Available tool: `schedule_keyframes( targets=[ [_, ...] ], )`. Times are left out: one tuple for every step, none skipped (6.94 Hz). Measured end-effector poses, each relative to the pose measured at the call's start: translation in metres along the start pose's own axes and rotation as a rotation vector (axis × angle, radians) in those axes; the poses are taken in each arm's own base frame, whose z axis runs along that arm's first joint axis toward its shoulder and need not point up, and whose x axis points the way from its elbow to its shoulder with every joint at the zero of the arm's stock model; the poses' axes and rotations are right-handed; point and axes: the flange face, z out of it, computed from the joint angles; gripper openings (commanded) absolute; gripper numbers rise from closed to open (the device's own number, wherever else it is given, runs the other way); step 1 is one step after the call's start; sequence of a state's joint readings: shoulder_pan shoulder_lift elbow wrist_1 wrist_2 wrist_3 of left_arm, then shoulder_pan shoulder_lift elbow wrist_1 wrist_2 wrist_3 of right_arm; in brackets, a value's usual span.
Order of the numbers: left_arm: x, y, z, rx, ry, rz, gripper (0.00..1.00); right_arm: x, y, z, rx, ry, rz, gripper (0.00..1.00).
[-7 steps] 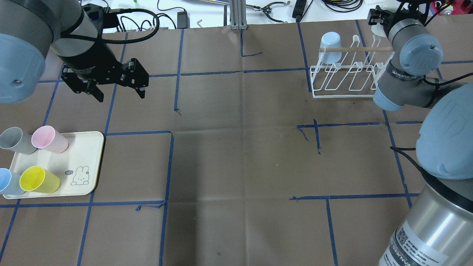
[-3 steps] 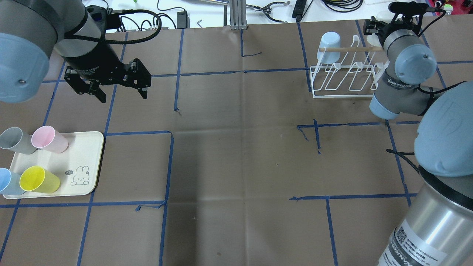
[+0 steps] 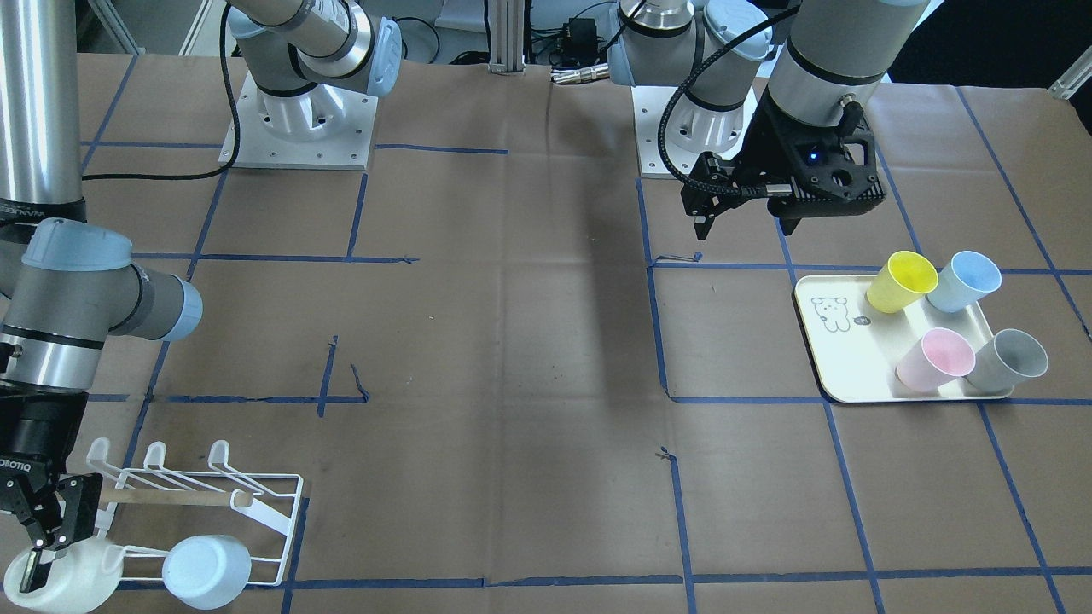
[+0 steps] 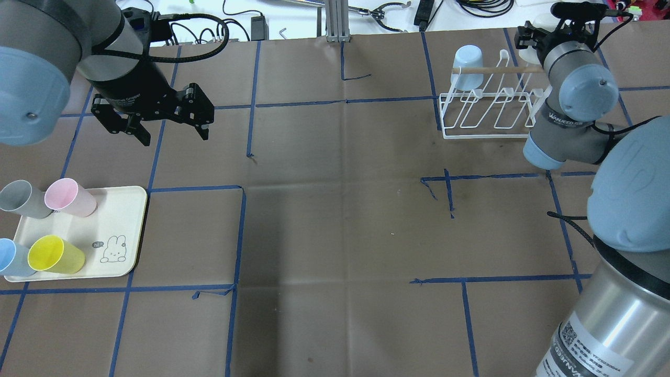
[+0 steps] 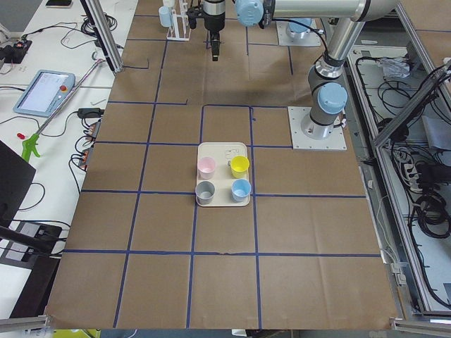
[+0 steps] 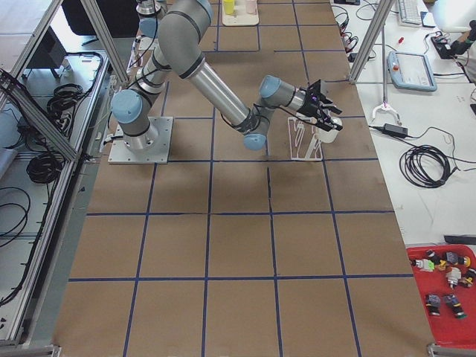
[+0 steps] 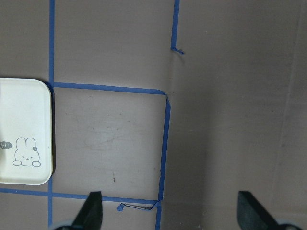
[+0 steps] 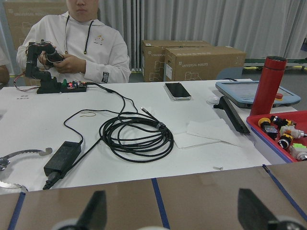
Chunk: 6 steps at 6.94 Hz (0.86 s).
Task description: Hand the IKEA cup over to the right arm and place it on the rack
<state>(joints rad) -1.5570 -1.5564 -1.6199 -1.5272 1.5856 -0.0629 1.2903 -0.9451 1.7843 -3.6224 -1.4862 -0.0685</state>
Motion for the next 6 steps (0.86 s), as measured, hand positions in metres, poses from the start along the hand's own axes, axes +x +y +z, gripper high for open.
schedule_keyframes(
  targets=[
    [0.000,0.000,0.000,-0.001,0.000,0.000,1.00,-0.002,-0.003,-0.001,0.004,-0.007,0.000,1.00],
    [0.000,0.000,0.001,-0.001,0.000,0.001,1.00,-0.003,-0.006,-0.003,0.007,-0.009,-0.001,1.00],
    [0.000,0.000,0.000,0.000,0.000,0.001,1.00,-0.003,-0.012,-0.006,0.004,-0.009,-0.002,1.00],
    [0.000,0.000,0.000,0.000,-0.001,0.001,1.00,-0.003,-0.023,-0.010,-0.011,-0.010,-0.001,1.00],
    [0.000,0.000,0.000,0.000,-0.001,0.001,1.00,-0.002,-0.039,-0.017,-0.050,-0.013,0.002,1.00],
    [0.000,0.000,0.000,0.000,0.000,0.002,1.00,-0.003,-0.060,-0.028,-0.120,-0.020,0.007,1.00]
  ],
)
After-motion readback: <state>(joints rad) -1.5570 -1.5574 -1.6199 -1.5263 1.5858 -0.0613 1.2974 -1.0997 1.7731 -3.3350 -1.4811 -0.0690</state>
